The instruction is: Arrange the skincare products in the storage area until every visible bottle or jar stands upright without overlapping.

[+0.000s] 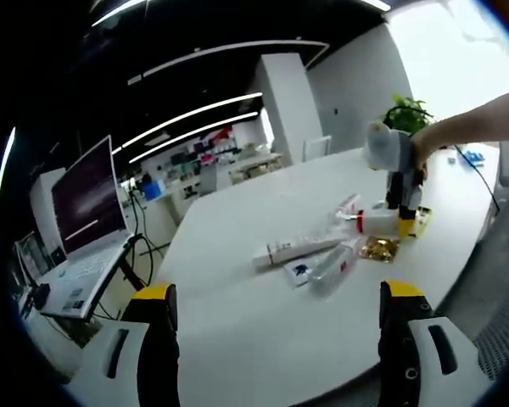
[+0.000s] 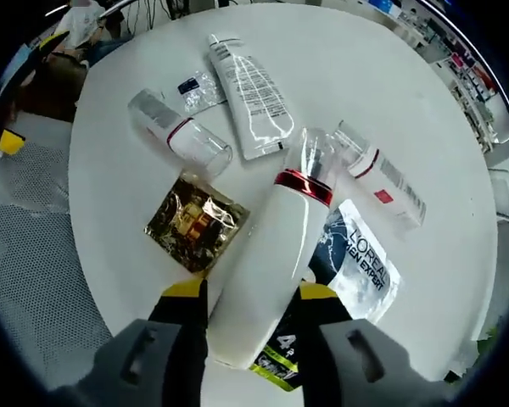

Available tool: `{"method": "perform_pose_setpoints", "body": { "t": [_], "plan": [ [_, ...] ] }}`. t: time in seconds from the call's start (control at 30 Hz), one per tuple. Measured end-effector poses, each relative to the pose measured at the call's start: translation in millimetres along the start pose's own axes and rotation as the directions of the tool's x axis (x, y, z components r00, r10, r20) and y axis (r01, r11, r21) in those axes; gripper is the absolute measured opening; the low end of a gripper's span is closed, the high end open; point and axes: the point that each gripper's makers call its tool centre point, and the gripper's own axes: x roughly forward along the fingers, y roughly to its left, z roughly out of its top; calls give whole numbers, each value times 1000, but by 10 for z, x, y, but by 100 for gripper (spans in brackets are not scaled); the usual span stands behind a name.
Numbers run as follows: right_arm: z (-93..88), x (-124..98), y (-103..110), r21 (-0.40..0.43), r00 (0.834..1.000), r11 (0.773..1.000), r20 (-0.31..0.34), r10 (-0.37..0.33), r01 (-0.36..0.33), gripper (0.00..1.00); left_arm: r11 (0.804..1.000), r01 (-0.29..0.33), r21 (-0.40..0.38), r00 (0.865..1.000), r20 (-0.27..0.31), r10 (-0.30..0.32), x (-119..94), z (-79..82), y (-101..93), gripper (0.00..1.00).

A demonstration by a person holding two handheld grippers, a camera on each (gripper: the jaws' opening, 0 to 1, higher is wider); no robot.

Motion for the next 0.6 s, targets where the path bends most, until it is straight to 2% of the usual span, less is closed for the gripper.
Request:
{"method": "perform_pose_setpoints", "body": {
  "t": [0.07,0.23,0.43,0.6],
  "plan": [
    [1,7,-19,27,1000,1000,-7,-5,5,39,1000,10,1,1000,-18,-10,3,-23,-17,97],
    [4,5,-11,27,1000,1000,-5,-4,4,36,999,36,2,998,-47,-36,6,-32,-41,97],
    [13,11,-18,58,1000,998,-12,-4,5,33,998,53,-40,998,-28,-54,15,120,-48,97],
    [15,11,-10,103,1000,995,0,-11,11,30,996,90,-22,996,-12,-91,94,257,-167,97]
  ]
}}
